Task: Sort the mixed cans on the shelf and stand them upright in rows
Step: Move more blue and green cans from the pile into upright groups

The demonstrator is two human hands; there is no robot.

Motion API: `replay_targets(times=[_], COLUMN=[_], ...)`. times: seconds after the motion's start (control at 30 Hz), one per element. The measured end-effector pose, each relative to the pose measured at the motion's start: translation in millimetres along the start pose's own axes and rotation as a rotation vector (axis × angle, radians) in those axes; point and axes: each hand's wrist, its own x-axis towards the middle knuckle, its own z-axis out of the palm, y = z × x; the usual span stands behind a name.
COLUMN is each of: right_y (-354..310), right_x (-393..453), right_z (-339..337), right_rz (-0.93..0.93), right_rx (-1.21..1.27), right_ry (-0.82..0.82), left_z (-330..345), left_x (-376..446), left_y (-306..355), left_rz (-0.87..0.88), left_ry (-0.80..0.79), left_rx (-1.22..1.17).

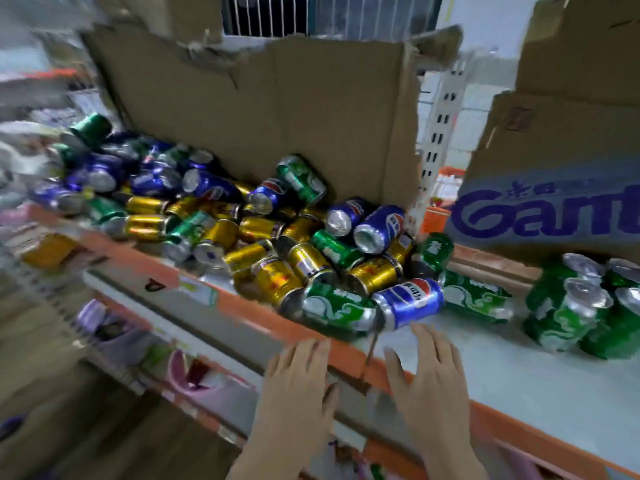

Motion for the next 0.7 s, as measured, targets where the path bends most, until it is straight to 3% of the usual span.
replay_targets(times=[0.17,0.3,0.47,0.7], right_y=[-142,-230,-303,-366], right_x=[-46,-75,-81,-60], right_z=[61,99,132,187], right_rz=[-0.163,-0.282,-0.346,-0.389], right_rx=[0.005,0.035,0.002,0.005], right_ry=[-0.138,-0.365,-0.473,-0.51], left_z=[-41,-76,-91,-71], left_x=[-83,-136,-172,-172], left_y=[-163,-259,-330,-387], left_rz=[-0.213,-0.453,-0.612,-0.603], left_ry=[0.023,-0.016,-0.035,-0.079], left_rx=[0.069,0.07,0.043,-0.005])
